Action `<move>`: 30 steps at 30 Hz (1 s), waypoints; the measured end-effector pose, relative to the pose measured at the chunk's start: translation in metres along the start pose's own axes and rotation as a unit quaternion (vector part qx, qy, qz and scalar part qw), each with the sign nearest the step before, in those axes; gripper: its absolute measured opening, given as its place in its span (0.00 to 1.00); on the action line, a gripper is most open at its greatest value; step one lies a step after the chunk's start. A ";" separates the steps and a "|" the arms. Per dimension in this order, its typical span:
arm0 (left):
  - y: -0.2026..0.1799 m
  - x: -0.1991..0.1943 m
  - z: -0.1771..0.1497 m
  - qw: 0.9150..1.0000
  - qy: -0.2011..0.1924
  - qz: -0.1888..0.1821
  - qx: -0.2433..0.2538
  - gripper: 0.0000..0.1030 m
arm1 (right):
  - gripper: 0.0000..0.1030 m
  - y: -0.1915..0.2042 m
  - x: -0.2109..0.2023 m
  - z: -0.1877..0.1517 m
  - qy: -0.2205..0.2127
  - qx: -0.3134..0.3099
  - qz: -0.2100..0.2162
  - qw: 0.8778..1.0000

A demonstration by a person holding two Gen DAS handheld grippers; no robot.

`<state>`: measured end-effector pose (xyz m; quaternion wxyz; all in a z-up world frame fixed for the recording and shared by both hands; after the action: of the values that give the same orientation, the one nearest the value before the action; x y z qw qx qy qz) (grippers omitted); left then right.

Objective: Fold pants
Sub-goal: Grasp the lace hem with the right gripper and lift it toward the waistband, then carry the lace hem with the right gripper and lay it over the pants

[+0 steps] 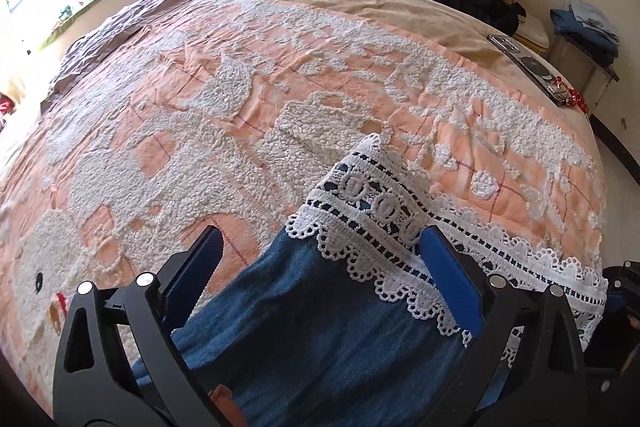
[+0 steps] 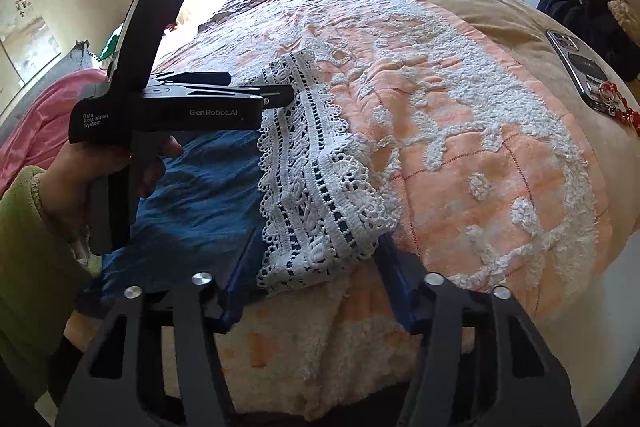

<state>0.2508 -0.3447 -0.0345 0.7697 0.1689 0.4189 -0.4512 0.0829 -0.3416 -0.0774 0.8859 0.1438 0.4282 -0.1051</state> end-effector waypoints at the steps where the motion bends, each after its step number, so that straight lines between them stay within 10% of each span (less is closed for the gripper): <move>1: -0.001 0.002 0.000 1.000 0.002 -0.005 0.002 0.85 | 0.46 -0.001 -0.001 0.000 -0.001 0.003 0.006 1.000; 12: 0.004 0.012 0.000 0.994 0.015 -0.104 0.005 0.65 | 0.32 -0.005 0.000 0.000 -0.003 0.035 0.041 0.999; 20: 0.019 0.004 -0.001 0.990 0.004 -0.138 -0.024 0.17 | 0.19 0.001 -0.005 0.004 -0.024 0.029 0.049 0.998; 30: 0.037 -0.051 -0.003 0.982 -0.065 -0.173 -0.047 0.12 | 0.12 0.040 -0.038 0.013 -0.071 -0.013 0.089 0.993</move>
<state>0.2673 -0.2945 0.0000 0.7123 0.0282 0.4118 -0.5677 0.0813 -0.3064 -0.0330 0.9216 0.1621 0.3515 -0.0306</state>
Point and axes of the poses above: each gripper's, at about its wrist camera, not at the fingertips, and x roughly the way its jaws point, y to its left, z to its top, the point moved 1 cm from there along x, roughly the way its jaws point, and after that the axes turned 13 degrees about -z, right-handed, at the moved point
